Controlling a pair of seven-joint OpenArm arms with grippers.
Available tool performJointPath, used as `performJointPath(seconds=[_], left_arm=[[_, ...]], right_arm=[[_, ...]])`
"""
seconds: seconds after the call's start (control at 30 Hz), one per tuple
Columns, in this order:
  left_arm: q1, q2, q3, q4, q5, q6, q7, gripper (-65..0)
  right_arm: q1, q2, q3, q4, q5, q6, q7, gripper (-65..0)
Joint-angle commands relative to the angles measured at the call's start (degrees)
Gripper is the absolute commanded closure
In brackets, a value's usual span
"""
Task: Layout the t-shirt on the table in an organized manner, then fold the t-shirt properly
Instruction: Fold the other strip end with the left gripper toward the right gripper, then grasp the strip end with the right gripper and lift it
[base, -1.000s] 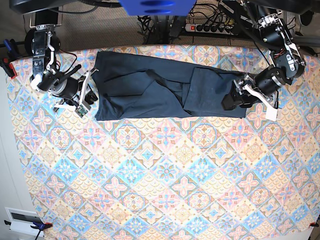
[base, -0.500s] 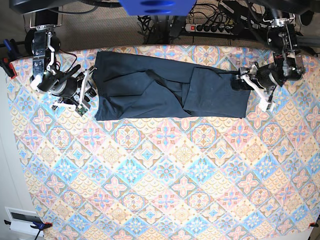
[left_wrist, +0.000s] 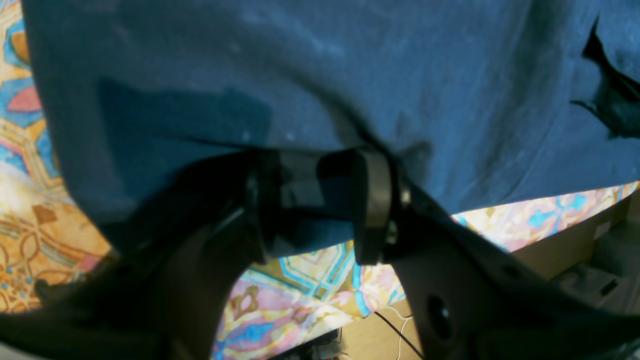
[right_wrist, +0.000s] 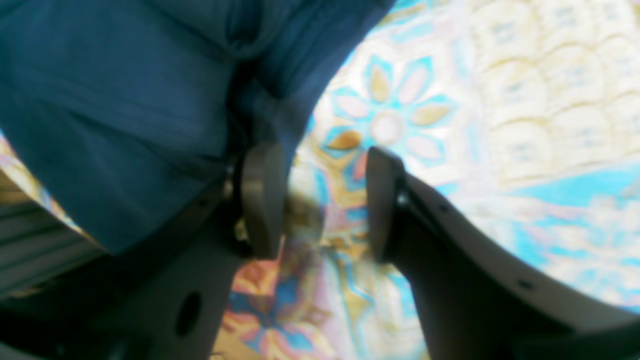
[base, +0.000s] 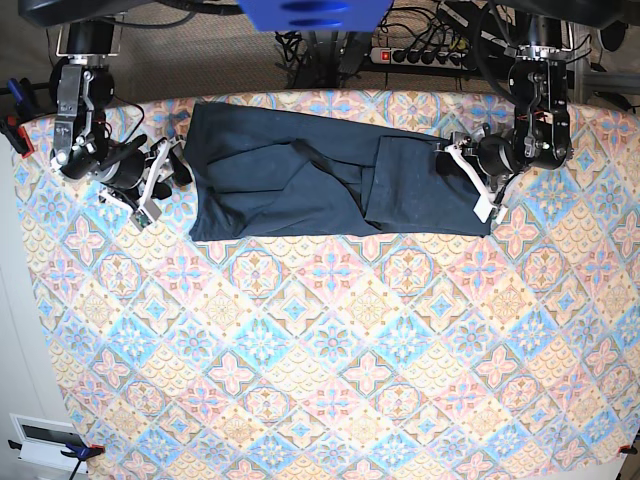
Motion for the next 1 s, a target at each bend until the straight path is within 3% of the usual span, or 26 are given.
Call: performJointPath(seconds=[0.0, 0.13, 0.33, 0.5, 0.7, 0.97], left_arm=[[-0.5, -0.6, -0.3, 0.9, -0.6, 0.0, -0.6, -22.1], [-0.5, -0.6, -0.4, 0.9, -0.7, 0.0, -0.6, -22.1], [-0.4, -0.6, -0.4, 0.9, -0.9, 0.0, -0.6, -22.1], [-0.4, -0.6, -0.4, 0.9, -0.8, 0.0, -0.6, -22.1], [-0.4, -0.6, -0.4, 0.9, -0.8, 0.0, -0.6, -22.1], [-0.6, -0.7, -0.4, 0.9, -0.9, 0.0, -0.6, -22.1]], right_arm=[[0.6, 0.9, 0.6, -0.5, 2.4, 0.2, 0.8, -25.9], [0.6, 1.0, 0.5, -4.6, 8.2, 0.2, 0.8, -27.2], [0.7, 1.0, 0.6, -9.9, 14.9, 0.2, 0.8, -34.3], [3.0, 1.0, 0.6, -13.1, 16.0, 0.2, 0.8, -35.2], [4.8, 1.0, 0.2, -15.2, 21.6, 0.2, 0.8, -35.2], [4.5, 0.1, -0.8, -15.2, 21.7, 0.2, 0.8, -35.2]])
